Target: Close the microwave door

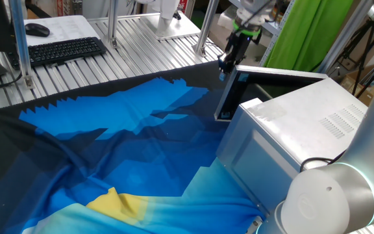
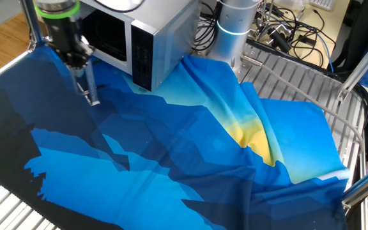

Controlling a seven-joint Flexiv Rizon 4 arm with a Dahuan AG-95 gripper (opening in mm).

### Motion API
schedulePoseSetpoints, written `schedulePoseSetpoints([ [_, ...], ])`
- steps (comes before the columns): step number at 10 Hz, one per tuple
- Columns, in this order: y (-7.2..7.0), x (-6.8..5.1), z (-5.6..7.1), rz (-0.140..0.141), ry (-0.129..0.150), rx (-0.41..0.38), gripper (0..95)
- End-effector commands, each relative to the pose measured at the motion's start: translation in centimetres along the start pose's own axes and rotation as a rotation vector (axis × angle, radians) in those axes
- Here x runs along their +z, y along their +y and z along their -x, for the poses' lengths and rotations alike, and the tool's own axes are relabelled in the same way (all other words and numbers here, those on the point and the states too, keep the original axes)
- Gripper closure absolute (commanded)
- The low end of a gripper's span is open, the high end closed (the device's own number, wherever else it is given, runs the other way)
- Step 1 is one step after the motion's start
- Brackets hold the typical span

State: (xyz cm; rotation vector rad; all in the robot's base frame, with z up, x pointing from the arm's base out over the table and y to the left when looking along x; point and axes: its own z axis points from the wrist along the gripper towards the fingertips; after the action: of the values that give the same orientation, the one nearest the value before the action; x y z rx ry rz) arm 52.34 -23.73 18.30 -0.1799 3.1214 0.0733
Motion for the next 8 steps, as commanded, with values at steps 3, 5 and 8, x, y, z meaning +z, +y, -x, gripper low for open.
schedulePoseSetpoints([
  [3,0.6,0.5,-0.9,0.004,0.009,0.006,95.0],
  [5,1.0,0.8,-1.4,0.006,0.002,0.017,95.0],
  [8,0.5,0.2,-0.2,0.007,-0.051,0.006,95.0],
])
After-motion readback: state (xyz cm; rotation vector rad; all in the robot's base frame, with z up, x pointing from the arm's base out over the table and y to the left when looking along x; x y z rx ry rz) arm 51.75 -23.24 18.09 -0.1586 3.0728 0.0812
